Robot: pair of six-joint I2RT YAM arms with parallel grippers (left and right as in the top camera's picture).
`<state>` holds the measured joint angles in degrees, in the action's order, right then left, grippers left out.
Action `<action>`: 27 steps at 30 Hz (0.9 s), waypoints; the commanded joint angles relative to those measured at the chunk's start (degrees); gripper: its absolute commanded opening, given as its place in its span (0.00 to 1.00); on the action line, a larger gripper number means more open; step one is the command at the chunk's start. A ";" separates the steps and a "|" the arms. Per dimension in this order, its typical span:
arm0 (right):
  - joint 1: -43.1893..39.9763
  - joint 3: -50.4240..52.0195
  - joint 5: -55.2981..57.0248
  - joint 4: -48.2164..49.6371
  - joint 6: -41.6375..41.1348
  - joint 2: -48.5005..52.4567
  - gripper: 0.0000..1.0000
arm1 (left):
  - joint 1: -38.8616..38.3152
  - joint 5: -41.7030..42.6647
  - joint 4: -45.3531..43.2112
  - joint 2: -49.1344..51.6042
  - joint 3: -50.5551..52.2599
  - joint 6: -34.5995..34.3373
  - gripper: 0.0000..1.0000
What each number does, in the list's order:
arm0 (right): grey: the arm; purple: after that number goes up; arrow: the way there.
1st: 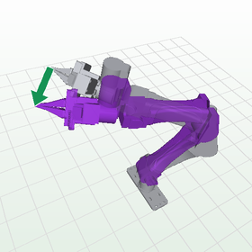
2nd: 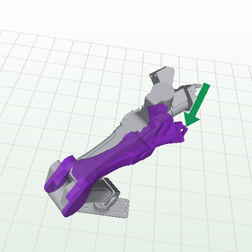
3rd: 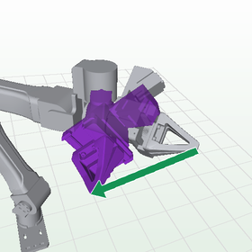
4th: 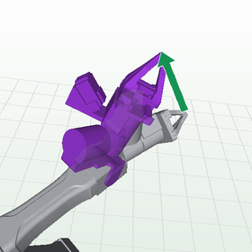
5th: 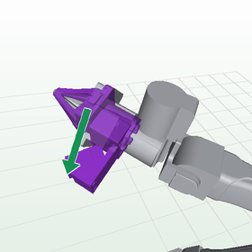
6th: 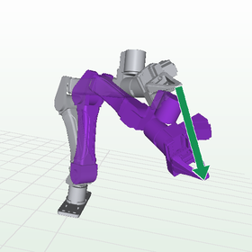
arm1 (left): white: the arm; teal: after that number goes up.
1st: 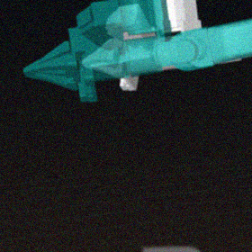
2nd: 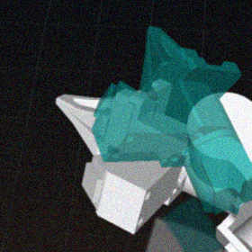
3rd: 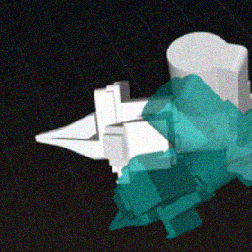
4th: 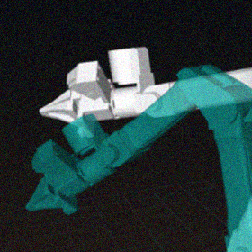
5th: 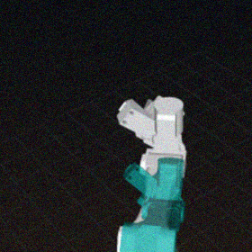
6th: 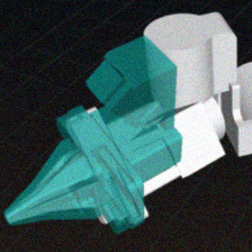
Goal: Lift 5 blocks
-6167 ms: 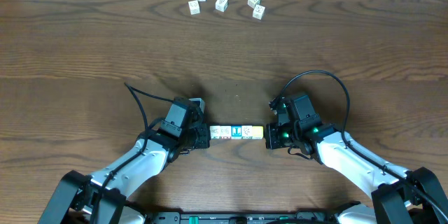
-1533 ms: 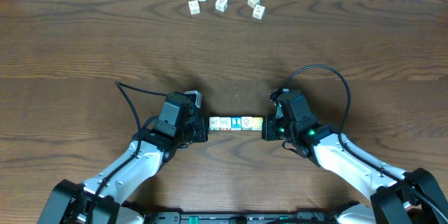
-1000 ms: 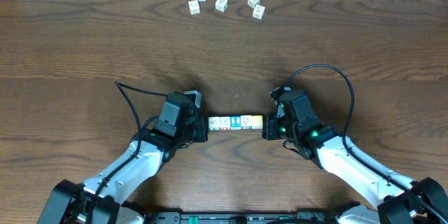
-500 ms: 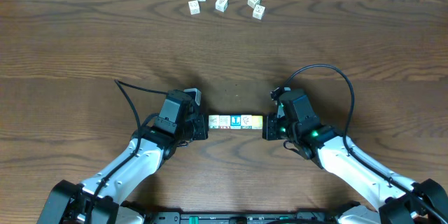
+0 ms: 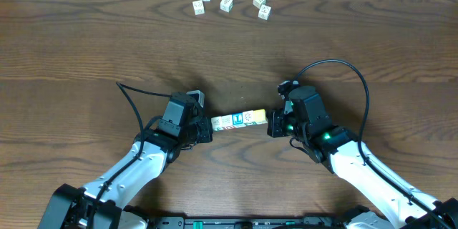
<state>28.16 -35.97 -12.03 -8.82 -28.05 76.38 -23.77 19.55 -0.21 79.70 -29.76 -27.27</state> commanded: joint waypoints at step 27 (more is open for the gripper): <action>3.87 -1.55 -14.91 0.61 -0.20 -1.16 0.01 | -2.01 11.76 -1.84 -6.75 -3.98 -1.18 0.07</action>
<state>28.27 -35.97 -10.46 -9.47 -28.05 76.36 -23.66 18.70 0.03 74.19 -29.76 -27.27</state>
